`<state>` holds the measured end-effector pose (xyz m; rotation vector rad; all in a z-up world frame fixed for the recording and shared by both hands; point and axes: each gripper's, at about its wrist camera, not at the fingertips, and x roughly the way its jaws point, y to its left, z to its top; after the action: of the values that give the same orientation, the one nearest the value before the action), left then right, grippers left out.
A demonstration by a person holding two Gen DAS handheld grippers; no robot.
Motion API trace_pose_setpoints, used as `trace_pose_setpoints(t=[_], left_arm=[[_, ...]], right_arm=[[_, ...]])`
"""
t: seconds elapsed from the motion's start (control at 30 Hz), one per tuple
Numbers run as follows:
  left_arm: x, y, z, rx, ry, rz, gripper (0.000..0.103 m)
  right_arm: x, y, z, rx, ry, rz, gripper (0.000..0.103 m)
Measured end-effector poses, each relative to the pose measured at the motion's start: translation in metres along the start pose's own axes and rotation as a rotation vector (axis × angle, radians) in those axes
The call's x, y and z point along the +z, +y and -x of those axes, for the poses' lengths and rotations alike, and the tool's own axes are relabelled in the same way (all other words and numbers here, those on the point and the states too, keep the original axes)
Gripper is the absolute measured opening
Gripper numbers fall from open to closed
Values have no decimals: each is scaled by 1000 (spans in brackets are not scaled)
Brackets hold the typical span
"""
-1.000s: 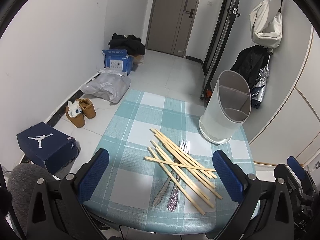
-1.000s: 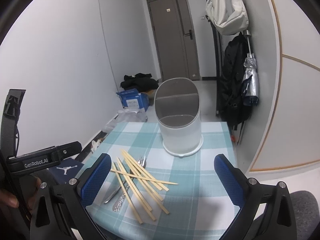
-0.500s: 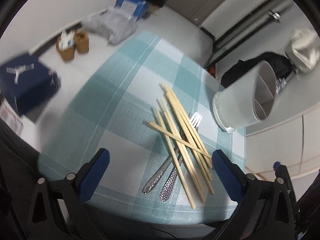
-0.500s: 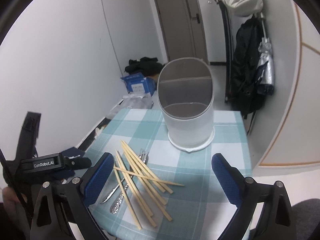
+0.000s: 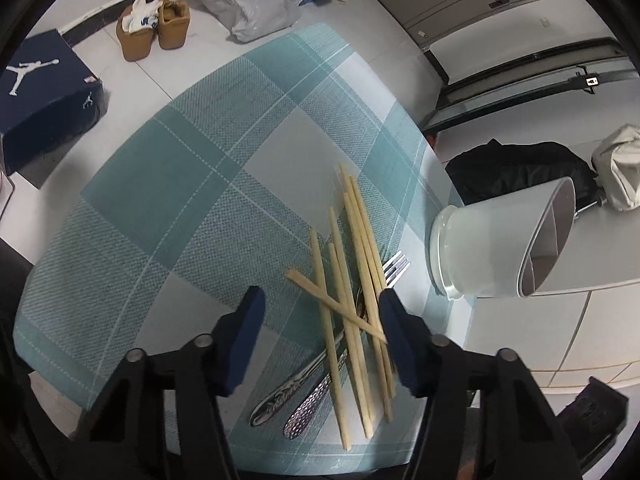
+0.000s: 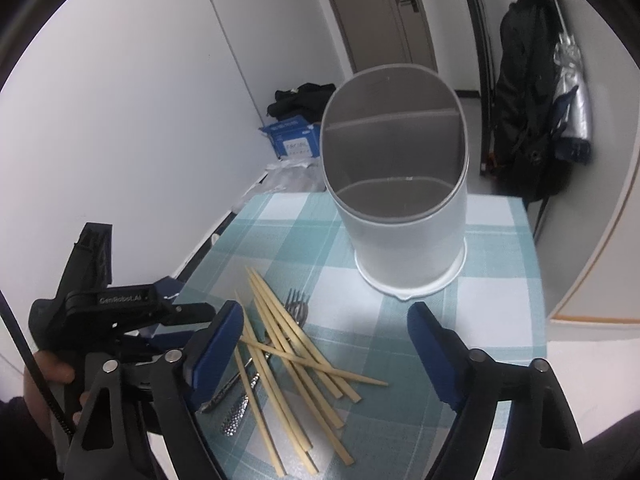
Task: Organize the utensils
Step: 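Lower the left tool onto the chopstick pile and close on a chopstick, then lift the chopstick with the left tool while the right tool grasps another chopstick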
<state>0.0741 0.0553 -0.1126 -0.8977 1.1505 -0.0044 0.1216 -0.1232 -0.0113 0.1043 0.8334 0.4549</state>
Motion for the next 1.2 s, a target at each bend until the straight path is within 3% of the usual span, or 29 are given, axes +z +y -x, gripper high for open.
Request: trace_pose_setpoints(t=[0.07, 0.2, 0.5, 0.93, 1.2], left_arm=[[2, 1, -2, 8, 1, 12, 46], [1, 3, -8, 15, 19, 47, 26], [7, 7, -14, 4, 12, 94, 9], [15, 8, -16, 35, -8, 133, 11], [20, 8, -14, 68, -38, 143, 28]], right_arm=[[-1, -3, -4, 14, 16, -11, 77], [-3, -8, -10, 42, 41, -34, 69], [-2, -10, -11, 63, 42, -43, 68], [-5, -11, -7, 70, 25, -42, 68], [-6, -13, -4, 76, 12, -54, 68]])
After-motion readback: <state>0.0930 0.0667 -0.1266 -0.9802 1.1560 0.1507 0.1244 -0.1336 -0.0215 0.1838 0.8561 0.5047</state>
